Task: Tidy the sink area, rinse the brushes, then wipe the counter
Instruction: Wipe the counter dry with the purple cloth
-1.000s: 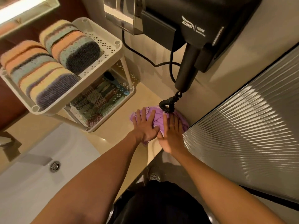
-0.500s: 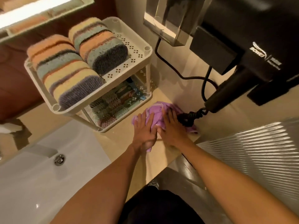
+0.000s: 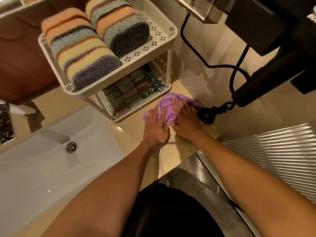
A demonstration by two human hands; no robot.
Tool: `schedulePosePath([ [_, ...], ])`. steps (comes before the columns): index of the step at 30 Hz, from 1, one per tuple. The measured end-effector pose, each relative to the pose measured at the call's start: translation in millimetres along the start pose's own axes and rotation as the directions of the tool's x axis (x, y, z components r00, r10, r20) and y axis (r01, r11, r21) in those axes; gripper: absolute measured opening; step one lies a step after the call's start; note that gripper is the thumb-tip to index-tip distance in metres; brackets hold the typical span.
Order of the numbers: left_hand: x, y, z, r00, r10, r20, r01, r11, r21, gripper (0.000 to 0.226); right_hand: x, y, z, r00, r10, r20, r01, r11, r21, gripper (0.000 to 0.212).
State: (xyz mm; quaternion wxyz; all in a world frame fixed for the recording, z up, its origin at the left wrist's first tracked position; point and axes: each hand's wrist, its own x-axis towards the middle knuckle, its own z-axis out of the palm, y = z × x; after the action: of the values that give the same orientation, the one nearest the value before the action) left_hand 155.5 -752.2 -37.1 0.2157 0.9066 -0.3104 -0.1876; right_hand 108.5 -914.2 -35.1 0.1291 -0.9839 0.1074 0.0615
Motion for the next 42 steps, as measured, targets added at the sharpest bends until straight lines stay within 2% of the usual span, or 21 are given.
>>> schedulePosePath([
  [2, -11.5, -6.3, 2.9, 1.000, 0.015, -0.019, -0.015, 1.000, 0.011, 0.068, -7.8, -5.8, 3.0, 1.000, -0.023, 0.000, 0.022, 0.999, -0.031, 0.090],
  [11, -73.5, -7.6, 10.6, 0.984, -0.160, -0.075, 0.166, 0.983, 0.083, 0.065, -44.3, -45.9, 14.9, 0.994, -0.097, -0.056, 0.093, 0.993, -0.072, 0.079],
  [22, -151.7, -59.0, 10.2, 0.957, -0.211, -0.201, 0.233, 0.968, 0.092, 0.061, -77.3, -124.5, 31.7, 0.984, -0.176, 0.039, 0.180, 0.973, -0.142, 0.064],
  [26, -182.7, -78.9, -1.3, 0.914, -0.263, -0.309, 0.254, 0.965, -0.070, 0.057, -76.9, -156.7, 45.5, 0.960, -0.274, 0.055, 0.279, 0.950, -0.142, 0.061],
  [30, -206.5, -100.5, -15.9, 0.895, -0.354, -0.272, 0.342, 0.935, -0.094, 0.057, -75.4, -188.7, 54.4, 0.944, -0.330, 0.016, 0.330, 0.941, -0.074, 0.061],
  [35, -223.1, -125.4, -40.4, 0.789, -0.541, -0.292, 0.439, 0.828, -0.350, 0.038, -60.8, -220.9, 71.5, 0.866, -0.500, 0.008, 0.500, 0.866, -0.003, 0.058],
  [37, -224.8, -141.7, -50.8, 0.769, -0.568, -0.294, 0.442, 0.804, -0.397, 0.033, -46.8, -236.8, 74.9, 0.856, -0.517, -0.011, 0.516, 0.853, 0.083, 0.060],
  [40, -220.6, -158.4, -63.8, 0.758, -0.575, -0.308, 0.426, 0.794, -0.433, 0.035, -28.2, -260.9, 76.9, 0.872, -0.490, -0.005, 0.487, 0.865, 0.123, 0.065],
  [42, -209.5, -166.5, -70.6, 0.723, -0.610, -0.323, 0.410, 0.756, -0.511, 0.035, -15.5, -273.8, 76.2, 0.881, -0.471, -0.037, 0.470, 0.866, 0.169, 0.069],
])
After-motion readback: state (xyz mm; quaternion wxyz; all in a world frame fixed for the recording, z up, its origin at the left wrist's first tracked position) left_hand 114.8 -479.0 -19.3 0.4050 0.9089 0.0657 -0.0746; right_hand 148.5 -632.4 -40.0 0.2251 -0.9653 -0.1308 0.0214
